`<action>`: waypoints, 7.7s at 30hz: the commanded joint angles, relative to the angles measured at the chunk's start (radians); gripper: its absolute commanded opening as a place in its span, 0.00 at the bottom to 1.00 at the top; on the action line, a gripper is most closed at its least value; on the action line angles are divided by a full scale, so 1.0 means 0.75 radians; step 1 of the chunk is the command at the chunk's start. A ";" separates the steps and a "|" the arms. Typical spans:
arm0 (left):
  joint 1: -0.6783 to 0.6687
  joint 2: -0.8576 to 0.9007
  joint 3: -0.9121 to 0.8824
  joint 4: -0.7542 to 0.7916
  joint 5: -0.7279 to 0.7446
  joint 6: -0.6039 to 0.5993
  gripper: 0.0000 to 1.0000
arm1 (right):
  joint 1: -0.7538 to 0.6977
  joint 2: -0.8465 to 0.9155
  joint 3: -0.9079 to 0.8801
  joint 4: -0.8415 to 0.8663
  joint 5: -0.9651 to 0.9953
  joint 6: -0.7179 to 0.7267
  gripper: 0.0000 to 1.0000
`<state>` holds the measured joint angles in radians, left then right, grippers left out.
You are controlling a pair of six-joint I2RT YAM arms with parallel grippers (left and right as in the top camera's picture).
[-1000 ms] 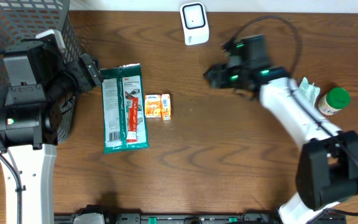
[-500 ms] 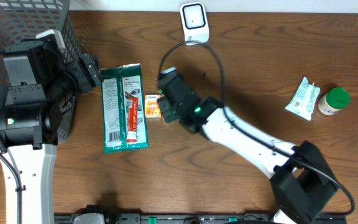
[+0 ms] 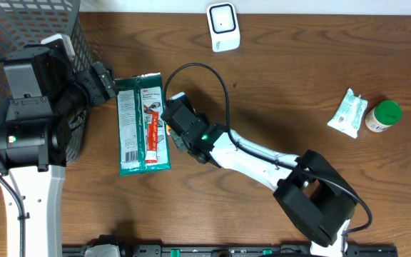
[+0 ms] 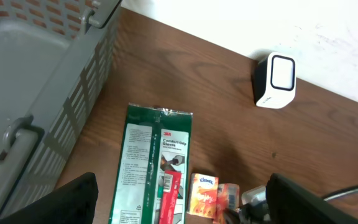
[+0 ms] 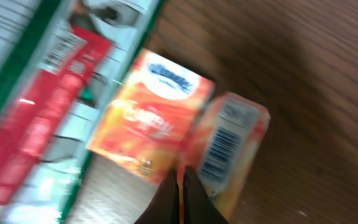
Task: Scan the item barcode
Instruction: 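Move the right gripper left over the orange Kleenex packs, then lower the right gripper and grasp the right Kleenex pack, then lift the Kleenex pack and carry it to the scanner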
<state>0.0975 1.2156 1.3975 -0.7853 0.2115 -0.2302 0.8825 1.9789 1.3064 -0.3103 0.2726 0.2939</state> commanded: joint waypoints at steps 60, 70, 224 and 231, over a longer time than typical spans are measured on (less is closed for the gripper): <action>0.007 -0.001 0.007 0.000 0.008 0.016 0.87 | -0.031 0.059 0.009 -0.230 0.418 -0.165 0.37; 0.007 -0.001 0.007 0.000 0.008 0.016 0.87 | -0.032 -0.205 0.011 -0.230 0.312 -0.233 0.47; 0.007 -0.001 0.007 0.000 0.008 0.016 0.87 | -0.238 -0.478 -0.134 -0.330 -0.463 0.067 0.01; 0.007 -0.001 0.007 0.000 0.008 0.016 0.87 | -0.433 -0.577 -0.133 -0.349 -0.955 0.107 0.01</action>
<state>0.0975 1.2156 1.3975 -0.7853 0.2115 -0.2302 0.6365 1.5818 1.2068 -0.5686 -0.2146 0.3328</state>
